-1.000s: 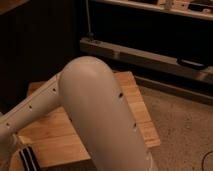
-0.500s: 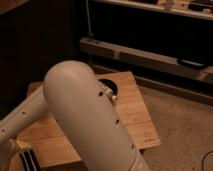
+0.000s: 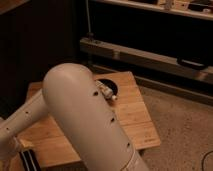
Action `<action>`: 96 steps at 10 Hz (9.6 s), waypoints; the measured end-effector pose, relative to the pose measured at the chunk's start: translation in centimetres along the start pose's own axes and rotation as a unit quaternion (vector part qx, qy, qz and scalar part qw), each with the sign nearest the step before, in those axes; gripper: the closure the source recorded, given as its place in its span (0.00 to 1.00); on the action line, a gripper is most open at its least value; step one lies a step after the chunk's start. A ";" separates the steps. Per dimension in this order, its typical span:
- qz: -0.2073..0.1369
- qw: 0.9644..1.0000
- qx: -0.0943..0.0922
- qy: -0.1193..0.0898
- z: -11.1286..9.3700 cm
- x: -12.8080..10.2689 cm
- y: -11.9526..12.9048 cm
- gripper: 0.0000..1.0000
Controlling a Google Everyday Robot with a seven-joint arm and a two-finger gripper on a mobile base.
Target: Place the eraser on the white sponge
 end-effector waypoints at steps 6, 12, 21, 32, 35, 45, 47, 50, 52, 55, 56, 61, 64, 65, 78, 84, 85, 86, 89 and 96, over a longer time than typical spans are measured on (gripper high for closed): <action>0.014 1.000 0.009 -0.013 2.6 0.3 1.4 0.20; 0.020 0.999 0.017 -0.023 3.7 0.0 2.1 0.59; 0.019 0.999 0.016 -0.022 3.1 -0.1 2.4 1.00; 0.086 0.995 -0.030 0.040 -12.0 0.9 25.5 1.00; 0.089 0.995 -0.031 0.039 -12.4 0.9 26.4 1.00; 0.108 0.991 -0.048 0.063 -12.9 0.3 30.3 1.00; 0.130 0.987 -0.059 0.074 -13.4 -0.1 35.1 1.00; 0.164 0.980 -0.069 0.088 -13.9 -0.9 43.0 1.00; 0.154 0.980 -0.061 0.112 -13.5 -3.0 46.2 1.00; 0.009 0.983 0.003 0.185 -13.4 -6.5 49.4 1.00; -0.043 0.978 0.024 0.202 -13.4 -7.1 49.3 1.00; -0.157 0.977 0.007 0.144 -12.8 -3.2 44.2 1.00; -0.175 0.980 -0.012 0.099 -12.0 -3.9 43.6 1.00; -0.176 0.980 -0.017 0.089 -11.8 -4.7 43.9 1.00; -0.193 0.981 -0.015 0.009 -6.3 -9.7 44.8 1.00; -0.193 0.981 -0.024 -0.010 -5.8 -10.2 45.1 0.66; -0.193 0.981 -0.024 -0.011 -5.8 -10.1 44.9 0.57; -0.195 0.980 -0.024 -0.011 -5.7 -10.0 44.8 0.48; -0.196 0.980 -0.025 -0.013 -5.8 -9.9 44.9 0.22; -0.173 0.984 -0.040 -0.019 -6.4 -9.0 44.9 0.20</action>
